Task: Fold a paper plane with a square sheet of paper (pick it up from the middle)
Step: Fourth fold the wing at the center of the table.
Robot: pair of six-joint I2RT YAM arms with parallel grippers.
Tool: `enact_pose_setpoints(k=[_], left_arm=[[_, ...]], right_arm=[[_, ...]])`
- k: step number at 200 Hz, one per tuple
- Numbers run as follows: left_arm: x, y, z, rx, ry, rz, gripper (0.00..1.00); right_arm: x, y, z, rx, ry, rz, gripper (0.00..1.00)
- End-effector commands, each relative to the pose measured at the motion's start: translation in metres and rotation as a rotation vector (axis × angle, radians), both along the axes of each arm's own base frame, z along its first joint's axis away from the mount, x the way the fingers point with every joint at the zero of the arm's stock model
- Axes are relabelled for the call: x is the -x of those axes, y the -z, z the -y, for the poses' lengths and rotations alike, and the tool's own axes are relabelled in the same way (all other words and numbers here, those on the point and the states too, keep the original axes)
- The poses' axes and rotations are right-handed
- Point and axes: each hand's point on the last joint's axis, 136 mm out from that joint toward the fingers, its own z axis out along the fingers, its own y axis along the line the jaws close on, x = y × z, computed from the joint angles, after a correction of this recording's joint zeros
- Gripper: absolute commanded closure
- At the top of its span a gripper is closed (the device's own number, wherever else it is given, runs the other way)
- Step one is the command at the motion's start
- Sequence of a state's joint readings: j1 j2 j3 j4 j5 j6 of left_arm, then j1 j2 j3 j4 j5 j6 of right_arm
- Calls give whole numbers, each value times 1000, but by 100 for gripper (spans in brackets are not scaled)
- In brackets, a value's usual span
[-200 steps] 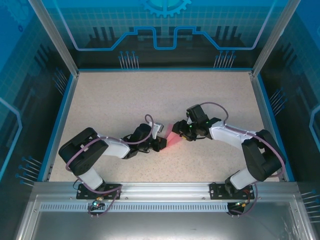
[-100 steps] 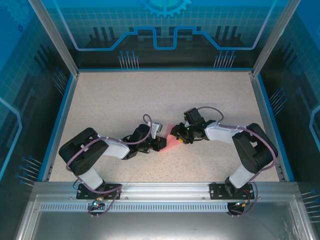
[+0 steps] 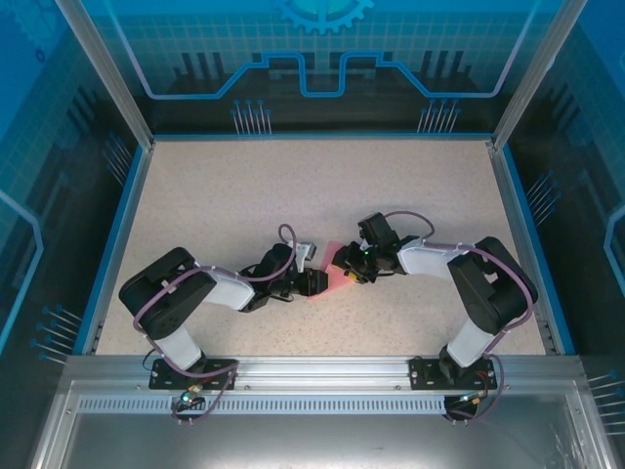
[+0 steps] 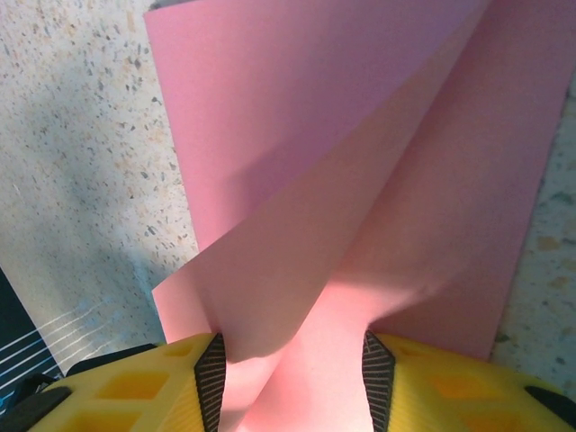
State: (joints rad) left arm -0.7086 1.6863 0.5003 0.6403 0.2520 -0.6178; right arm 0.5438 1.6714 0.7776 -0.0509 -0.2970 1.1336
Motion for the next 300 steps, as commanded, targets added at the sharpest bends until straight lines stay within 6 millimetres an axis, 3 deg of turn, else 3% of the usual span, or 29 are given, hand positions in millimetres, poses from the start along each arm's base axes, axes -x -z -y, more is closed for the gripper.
enact_pose_setpoints(k=[1,94,129,176,229,300], left_arm=[[1,-3,6,42,20,-49,64],[-7,-23,-23,6,-58,-75,47],[-8,-29,-34,-11,-93,-85,45],[-5,-43,-25,24,-59,-123,47],[-7,-32,-4,85,-1,-198,48],[-9,-15,6,84,20,-259,62]], right_arm=[[6,5,-4,11,-24,-25,52],[11,14,6,107,-31,-66,48],[12,16,8,141,-32,-79,47],[20,27,13,195,-31,-125,45],[20,26,11,190,-30,-123,45],[10,18,5,173,-33,-98,45]])
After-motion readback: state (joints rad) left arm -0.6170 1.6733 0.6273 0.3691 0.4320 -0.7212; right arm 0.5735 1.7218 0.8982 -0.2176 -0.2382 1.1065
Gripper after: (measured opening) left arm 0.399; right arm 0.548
